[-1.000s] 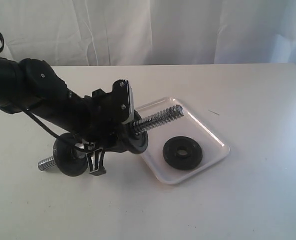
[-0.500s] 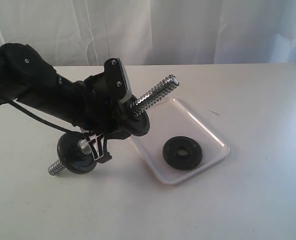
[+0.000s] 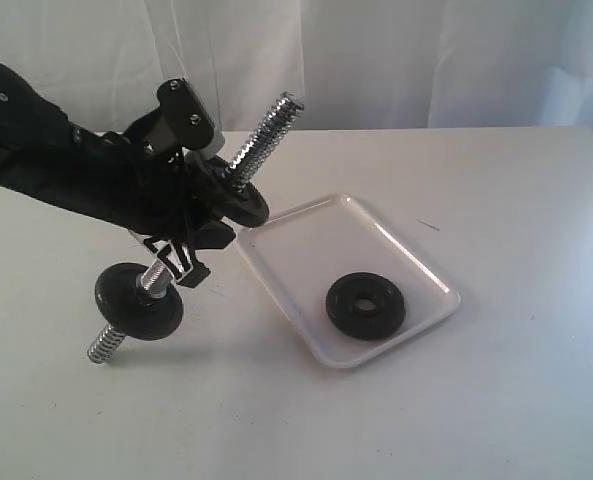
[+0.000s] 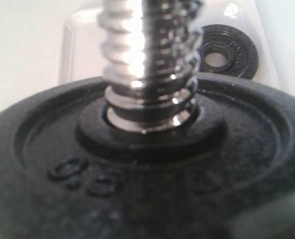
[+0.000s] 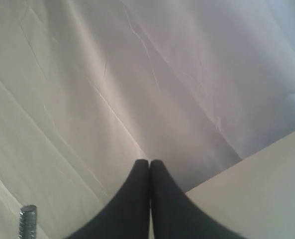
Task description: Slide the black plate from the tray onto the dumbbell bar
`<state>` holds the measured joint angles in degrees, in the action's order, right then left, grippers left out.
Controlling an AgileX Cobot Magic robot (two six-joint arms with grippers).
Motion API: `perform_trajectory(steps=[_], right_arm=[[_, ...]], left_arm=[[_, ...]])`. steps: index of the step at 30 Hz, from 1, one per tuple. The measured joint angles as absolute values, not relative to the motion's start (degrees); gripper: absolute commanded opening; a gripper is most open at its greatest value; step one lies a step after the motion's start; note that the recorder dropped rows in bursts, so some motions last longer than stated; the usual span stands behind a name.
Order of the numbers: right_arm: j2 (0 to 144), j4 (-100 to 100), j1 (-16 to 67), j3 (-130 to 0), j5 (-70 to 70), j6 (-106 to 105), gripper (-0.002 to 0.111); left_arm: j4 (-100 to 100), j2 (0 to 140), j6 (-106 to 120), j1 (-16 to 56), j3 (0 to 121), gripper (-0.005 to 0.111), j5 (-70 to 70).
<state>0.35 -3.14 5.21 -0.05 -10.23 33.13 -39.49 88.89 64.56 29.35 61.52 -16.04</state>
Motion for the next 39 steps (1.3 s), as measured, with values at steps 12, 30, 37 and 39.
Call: perform_trajectory(steps=[12, 30, 37, 39], right_arm=[[0.4, -3.6, 5.2, -0.1, -11.4, 36.8, 0.000], [0.9, 30.6, 10.5, -1.6, -14.0, 72.4, 0.000], [18.4, 70.9, 11.8, -18.3, -14.2, 94.0, 0.000], [27.0, 82.8, 11.8, -25.0, -14.2, 99.6, 0.000]], left_arm=[[-38.7, 83.5, 64.5, 28.6, 54.8, 0.000, -18.2], [-42.1, 77.1, 66.1, 29.0, 45.7, 0.000, -14.1], [-42.4, 77.0, 66.2, 29.2, 45.4, 0.000, -13.4], [-42.4, 77.0, 66.2, 29.2, 45.4, 0.000, -13.4]])
